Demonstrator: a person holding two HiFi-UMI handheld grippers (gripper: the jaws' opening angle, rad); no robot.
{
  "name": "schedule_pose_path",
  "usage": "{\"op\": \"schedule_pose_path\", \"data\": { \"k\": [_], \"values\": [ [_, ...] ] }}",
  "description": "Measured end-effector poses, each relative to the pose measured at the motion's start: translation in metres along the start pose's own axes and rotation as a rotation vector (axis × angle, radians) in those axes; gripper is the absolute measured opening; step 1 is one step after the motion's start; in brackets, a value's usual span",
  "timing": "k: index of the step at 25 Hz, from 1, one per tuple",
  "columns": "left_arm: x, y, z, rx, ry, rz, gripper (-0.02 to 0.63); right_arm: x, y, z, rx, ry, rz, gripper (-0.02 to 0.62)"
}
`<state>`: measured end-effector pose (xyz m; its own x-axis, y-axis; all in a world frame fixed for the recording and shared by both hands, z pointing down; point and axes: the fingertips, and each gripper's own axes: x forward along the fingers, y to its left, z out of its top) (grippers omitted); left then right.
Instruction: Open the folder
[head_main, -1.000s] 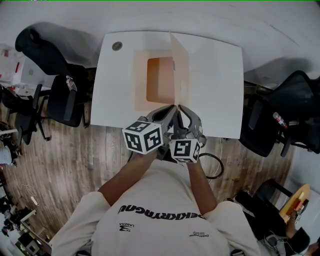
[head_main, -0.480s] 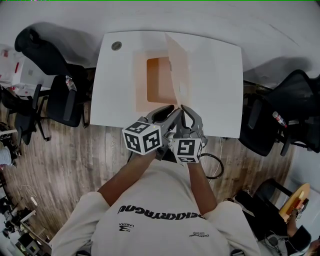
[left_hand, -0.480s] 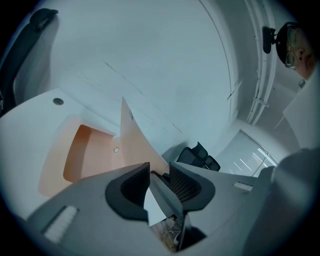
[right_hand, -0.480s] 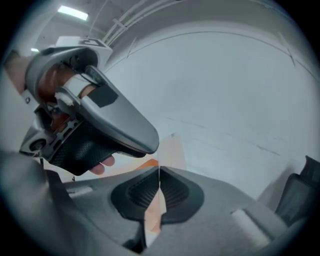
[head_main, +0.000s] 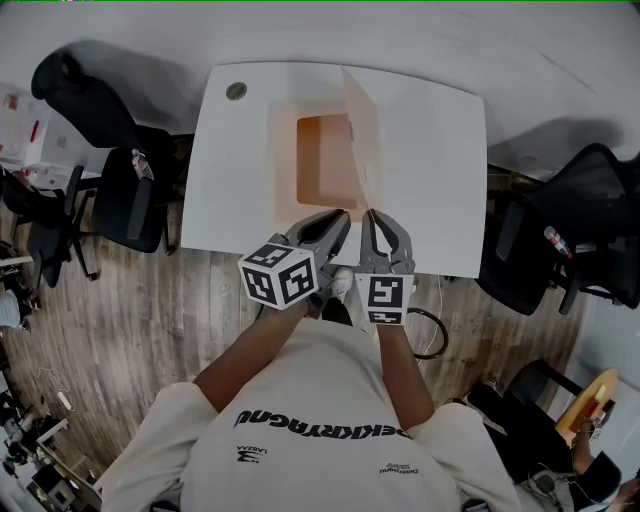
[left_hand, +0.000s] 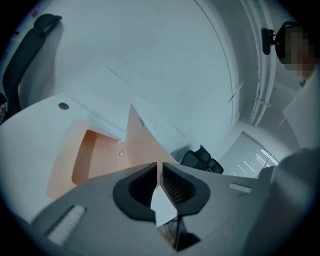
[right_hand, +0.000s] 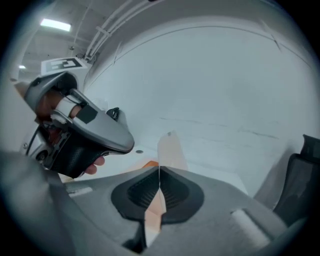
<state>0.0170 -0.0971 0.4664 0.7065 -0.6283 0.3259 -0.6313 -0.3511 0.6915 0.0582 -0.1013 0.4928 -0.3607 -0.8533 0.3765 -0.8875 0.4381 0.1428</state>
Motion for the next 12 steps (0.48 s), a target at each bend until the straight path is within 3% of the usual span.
{"op": "schedule_pose_path", "data": {
  "k": [4, 12],
  "values": [
    [-0.003, 0.005, 0.001, 0.007, -0.006, 0.007, 0.0, -0.002, -0.004, -0.002, 0.047, 0.003, -0.005, 0.004],
    [-0.007, 0.02, 0.0, 0.066, 0.003, 0.054, -0.002, -0.008, -0.023, -0.005, 0.209, -0.005, -0.03, 0.005]
  ]
}}
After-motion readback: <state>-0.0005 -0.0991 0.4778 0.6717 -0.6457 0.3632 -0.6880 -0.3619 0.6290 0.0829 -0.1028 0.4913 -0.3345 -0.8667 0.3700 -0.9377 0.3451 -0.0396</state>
